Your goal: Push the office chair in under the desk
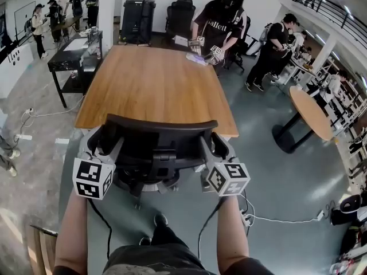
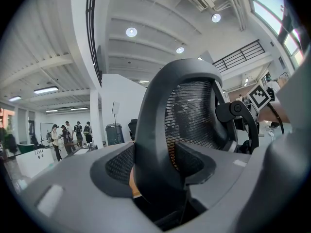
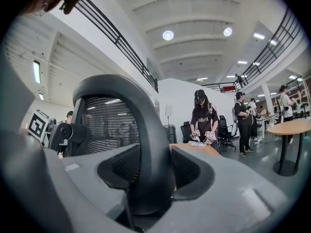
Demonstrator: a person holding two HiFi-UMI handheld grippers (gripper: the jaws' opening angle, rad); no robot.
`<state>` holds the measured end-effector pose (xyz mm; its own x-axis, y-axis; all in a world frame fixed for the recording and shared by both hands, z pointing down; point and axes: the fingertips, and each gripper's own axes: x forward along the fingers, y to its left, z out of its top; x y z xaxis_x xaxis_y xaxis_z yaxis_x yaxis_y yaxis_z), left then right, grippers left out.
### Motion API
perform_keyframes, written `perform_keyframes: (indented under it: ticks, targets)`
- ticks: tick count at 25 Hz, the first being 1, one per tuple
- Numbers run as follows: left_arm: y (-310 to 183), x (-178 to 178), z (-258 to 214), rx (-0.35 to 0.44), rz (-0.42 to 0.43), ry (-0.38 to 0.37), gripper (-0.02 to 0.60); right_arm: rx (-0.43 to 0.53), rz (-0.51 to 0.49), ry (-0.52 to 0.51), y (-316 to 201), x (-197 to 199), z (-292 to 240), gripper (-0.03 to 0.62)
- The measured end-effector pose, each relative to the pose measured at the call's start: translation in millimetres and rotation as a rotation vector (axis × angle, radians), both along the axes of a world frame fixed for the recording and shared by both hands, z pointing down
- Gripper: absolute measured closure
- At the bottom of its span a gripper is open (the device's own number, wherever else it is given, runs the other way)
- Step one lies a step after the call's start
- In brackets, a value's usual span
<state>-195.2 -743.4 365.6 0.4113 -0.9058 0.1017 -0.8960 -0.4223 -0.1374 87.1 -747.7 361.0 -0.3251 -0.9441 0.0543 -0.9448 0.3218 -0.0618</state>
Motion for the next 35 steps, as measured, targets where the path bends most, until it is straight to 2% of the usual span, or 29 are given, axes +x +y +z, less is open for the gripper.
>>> perform_keyframes:
  ticks: [14, 25, 28, 31, 35]
  targets:
    - [-69, -15, -1, 0.003, -0.011, -0.01, 0.309, 0.016, -0.003, -0.018, -67, -14, -2, 0.408]
    - [-75, -20, -1, 0.014, -0.022, 0.001, 0.305, 0.034, -0.007, -0.018, -78, -18, -2, 0.407]
    - [-75, -22, -1, 0.036, -0.025, -0.005, 0.303, 0.04, -0.012, 0.028, -76, -21, 1, 0.407]
    - [-75, -23, -6, 0.094, -0.032, -0.021, 0.302, 0.034, -0.005, 0.098, -74, -23, 4, 0.407]
    - [-72, -28, -9, 0.126, -0.053, -0.057, 0.264, 0.052, 0.028, 0.085, -66, -18, -2, 0.371]
